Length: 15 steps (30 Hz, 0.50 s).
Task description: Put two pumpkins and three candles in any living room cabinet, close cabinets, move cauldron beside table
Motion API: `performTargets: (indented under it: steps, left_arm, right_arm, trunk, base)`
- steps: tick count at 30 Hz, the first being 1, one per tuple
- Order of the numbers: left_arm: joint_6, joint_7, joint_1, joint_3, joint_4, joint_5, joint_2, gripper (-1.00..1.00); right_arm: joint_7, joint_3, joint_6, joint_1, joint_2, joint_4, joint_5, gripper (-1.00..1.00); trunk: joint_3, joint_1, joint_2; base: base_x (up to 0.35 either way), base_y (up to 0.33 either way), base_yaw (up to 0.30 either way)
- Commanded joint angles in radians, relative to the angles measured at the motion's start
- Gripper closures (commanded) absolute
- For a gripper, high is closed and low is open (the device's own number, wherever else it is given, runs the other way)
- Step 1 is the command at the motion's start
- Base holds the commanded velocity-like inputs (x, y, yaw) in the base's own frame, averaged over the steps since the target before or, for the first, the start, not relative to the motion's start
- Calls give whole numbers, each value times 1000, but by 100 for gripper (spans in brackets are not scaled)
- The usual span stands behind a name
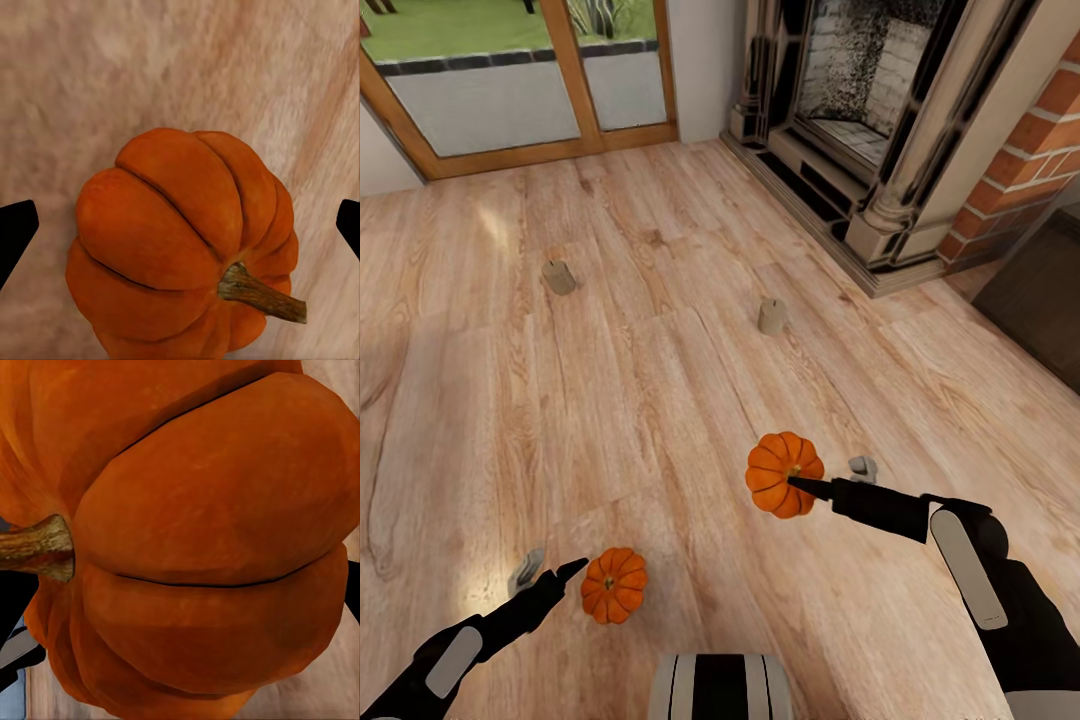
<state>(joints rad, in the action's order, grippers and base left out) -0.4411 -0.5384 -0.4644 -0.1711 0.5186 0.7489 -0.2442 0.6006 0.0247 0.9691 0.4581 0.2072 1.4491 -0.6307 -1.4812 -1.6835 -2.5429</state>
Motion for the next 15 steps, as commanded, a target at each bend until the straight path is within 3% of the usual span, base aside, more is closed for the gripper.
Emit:
performTargets:
  steps: [1,8,15]
  left_arm:
    - [-8,-2,0,-3,0,5,0,-100]
    - [0,-2,0,1,0,2,1,-100]
    - [17,-2,0,4,0,-12,2,-100]
  right_arm:
    - [7,1,7,0,0,4,-2,100]
    - [21,1,37,-23,1,84,-12,100]
    - [46,1,53,-28,1,99,-15,100]
  trunk:
    - [-1,0,0]
    - [-1,0,0]
    - [-1,0,0]
  base:
    - [0,0,0]
    - [0,0,0]
    - [0,0,0]
